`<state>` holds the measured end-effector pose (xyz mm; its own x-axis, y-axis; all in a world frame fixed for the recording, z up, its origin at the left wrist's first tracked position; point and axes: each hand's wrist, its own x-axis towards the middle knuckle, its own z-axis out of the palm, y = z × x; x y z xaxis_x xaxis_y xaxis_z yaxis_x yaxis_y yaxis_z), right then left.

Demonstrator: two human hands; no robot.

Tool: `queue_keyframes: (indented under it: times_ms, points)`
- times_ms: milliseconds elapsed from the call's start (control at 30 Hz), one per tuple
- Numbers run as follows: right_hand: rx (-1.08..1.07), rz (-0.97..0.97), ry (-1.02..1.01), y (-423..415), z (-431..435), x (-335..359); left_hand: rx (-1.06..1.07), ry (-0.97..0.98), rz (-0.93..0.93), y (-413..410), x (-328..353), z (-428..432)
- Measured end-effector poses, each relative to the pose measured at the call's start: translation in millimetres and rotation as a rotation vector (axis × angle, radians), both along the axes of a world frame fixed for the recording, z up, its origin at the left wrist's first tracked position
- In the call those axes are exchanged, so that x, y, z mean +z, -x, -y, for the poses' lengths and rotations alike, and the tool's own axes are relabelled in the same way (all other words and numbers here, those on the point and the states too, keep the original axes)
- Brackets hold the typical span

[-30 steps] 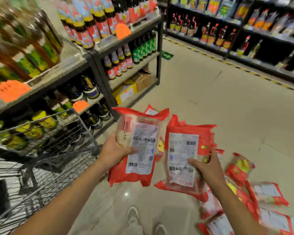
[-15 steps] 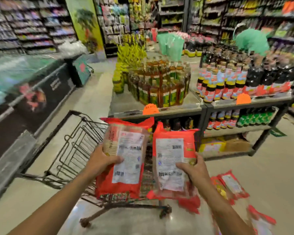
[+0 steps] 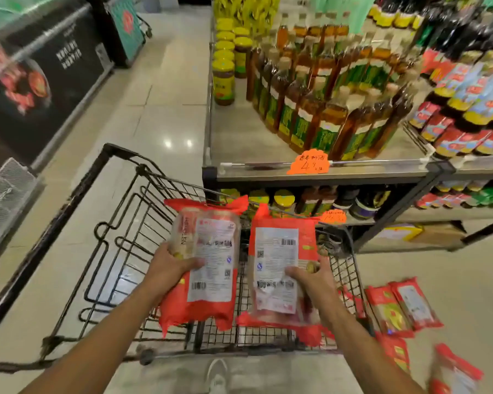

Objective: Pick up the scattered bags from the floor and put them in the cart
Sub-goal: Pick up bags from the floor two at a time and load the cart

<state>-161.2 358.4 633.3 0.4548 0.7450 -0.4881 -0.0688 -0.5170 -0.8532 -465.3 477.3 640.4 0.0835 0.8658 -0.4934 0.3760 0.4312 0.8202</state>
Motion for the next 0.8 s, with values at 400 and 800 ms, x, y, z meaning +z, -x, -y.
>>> queue_keyframes:
  times_ms: [400, 800]
  points:
    - [-0.078, 0.024, 0.365, 13.7, -86.6, -264.5, 0.039, 0.133, -0.275, -42.6, -269.6, -67.1]
    - [0.031, 0.183, 0.401, -5.5, -122.8, -345.9, -0.331, 0.118, -0.612, -51.7, -375.7, -103.4]
